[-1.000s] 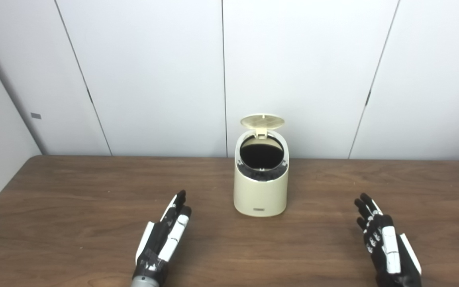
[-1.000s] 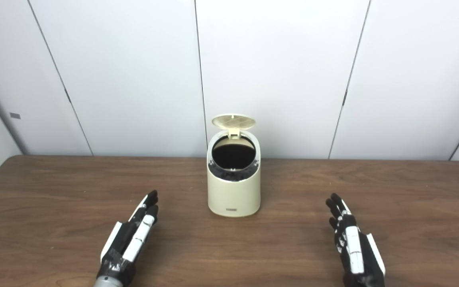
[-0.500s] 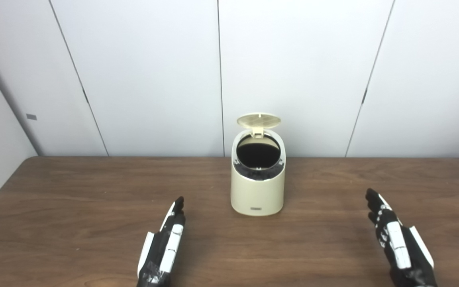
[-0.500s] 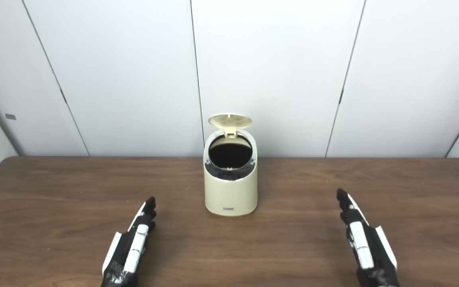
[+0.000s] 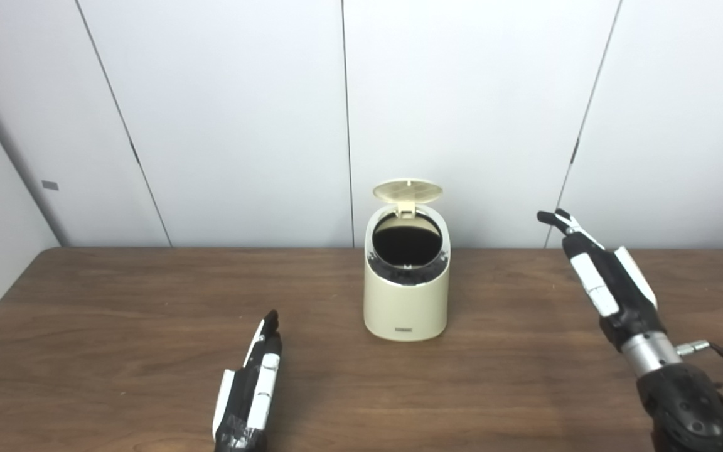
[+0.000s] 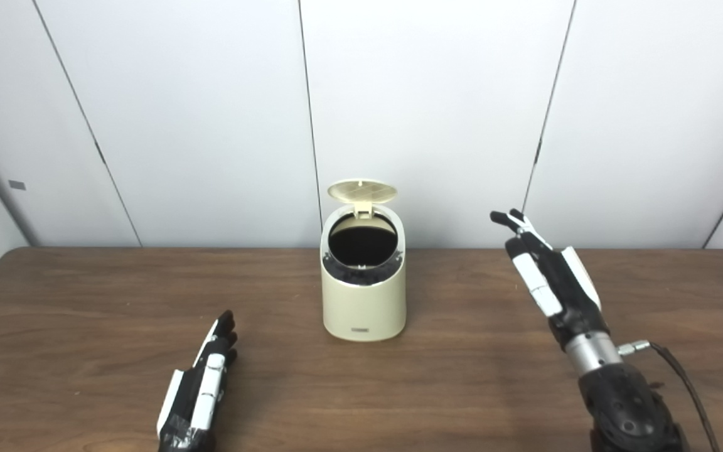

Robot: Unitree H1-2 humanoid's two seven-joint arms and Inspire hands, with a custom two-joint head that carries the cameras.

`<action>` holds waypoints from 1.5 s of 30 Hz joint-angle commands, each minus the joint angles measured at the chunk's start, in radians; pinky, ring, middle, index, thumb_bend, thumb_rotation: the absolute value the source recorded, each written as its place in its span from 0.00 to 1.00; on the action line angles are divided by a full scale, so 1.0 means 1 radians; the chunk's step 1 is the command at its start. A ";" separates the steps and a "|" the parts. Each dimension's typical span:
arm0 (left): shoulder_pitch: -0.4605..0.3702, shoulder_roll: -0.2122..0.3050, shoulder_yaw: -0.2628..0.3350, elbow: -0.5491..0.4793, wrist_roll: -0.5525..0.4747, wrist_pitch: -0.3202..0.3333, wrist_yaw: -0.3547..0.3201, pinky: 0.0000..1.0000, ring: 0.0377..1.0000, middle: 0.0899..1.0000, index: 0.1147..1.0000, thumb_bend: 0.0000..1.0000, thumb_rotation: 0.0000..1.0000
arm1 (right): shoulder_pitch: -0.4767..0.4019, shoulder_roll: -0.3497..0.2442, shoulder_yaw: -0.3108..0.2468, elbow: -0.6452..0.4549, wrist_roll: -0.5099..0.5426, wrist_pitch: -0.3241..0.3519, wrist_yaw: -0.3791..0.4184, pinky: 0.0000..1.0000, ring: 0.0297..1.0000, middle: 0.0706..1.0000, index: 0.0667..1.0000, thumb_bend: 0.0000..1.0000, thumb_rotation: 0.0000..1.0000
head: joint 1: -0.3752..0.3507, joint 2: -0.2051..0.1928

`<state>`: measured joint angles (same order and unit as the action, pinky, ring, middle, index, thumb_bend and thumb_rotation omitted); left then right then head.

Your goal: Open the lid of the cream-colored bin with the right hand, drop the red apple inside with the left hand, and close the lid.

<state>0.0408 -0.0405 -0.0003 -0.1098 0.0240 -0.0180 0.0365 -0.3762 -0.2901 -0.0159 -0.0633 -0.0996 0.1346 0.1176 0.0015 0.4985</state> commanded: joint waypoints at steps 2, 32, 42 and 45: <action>0.004 -0.009 -0.002 0.007 -0.008 -0.021 0.001 1.00 1.00 1.00 1.00 0.60 0.94 | -0.100 0.003 0.032 -0.046 -0.071 0.048 -0.011 1.00 0.99 0.92 0.83 0.63 1.00 | -0.002 0.000; 0.000 -0.042 -0.003 0.041 -0.058 -0.057 0.004 1.00 1.00 1.00 1.00 0.63 0.87 | -0.361 0.001 0.258 0.034 -0.339 0.135 0.095 1.00 1.00 0.97 0.79 0.56 1.00 | 0.004 0.000; 0.001 -0.048 -0.001 0.039 -0.066 -0.041 0.004 1.00 1.00 1.00 1.00 0.64 0.85 | -0.354 0.006 0.270 -0.002 -0.355 0.151 0.140 1.00 1.00 0.98 0.77 0.61 1.00 | 0.004 0.001; -0.002 -0.046 0.000 0.048 -0.066 -0.041 0.002 1.00 1.00 1.00 1.00 0.65 0.84 | -0.345 0.000 0.276 -0.024 -0.363 0.158 0.164 1.00 1.00 1.00 0.77 0.61 1.00 | 0.008 0.002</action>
<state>0.0425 -0.0774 0.0016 -0.0864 -0.0373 -0.0539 0.0386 -0.6803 -0.2772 0.2626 -0.0463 -0.4568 0.3066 0.2805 0.0077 0.5001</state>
